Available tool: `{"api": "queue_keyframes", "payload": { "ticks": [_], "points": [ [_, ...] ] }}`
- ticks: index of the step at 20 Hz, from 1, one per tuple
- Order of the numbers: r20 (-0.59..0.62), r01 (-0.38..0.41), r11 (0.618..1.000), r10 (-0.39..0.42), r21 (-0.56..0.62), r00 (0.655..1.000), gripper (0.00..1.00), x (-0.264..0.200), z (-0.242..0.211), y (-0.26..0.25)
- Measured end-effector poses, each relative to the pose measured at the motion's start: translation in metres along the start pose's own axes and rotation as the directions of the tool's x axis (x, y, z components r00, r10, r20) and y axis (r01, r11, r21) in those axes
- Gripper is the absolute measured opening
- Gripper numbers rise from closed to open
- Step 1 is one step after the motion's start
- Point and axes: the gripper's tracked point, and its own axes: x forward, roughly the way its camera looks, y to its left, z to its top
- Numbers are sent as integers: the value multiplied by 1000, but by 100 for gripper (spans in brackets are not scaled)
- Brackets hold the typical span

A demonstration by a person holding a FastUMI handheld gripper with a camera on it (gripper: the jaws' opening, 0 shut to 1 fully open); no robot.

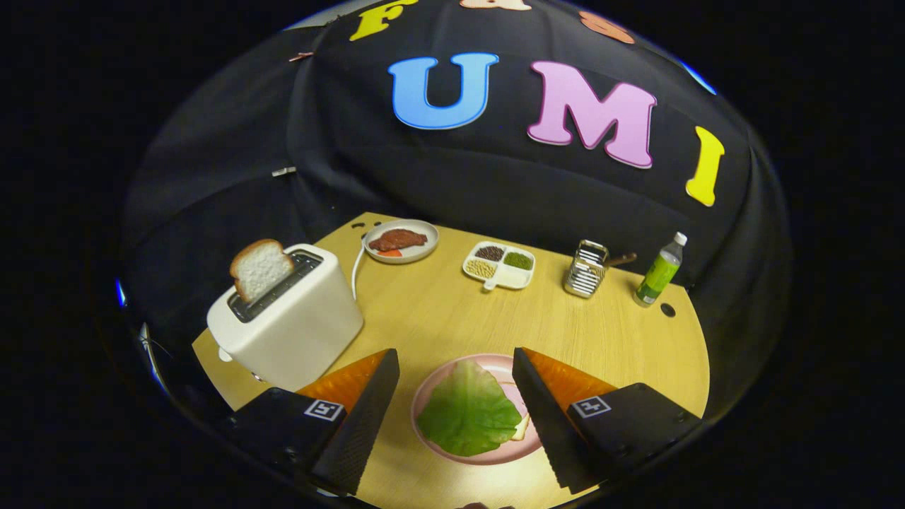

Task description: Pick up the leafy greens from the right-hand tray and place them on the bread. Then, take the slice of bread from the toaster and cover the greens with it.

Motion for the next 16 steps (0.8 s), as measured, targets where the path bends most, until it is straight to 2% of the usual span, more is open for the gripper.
{"api": "queue_keyframes", "payload": {
  "ticks": [7,10,16],
  "points": [
    [114,-177,983,181,-45,977,100,-10,79,97],
    [103,-230,967,241,-106,965,100,-12,91,139],
    [64,-308,942,318,-130,946,100,11,96,207]
  ]
}}
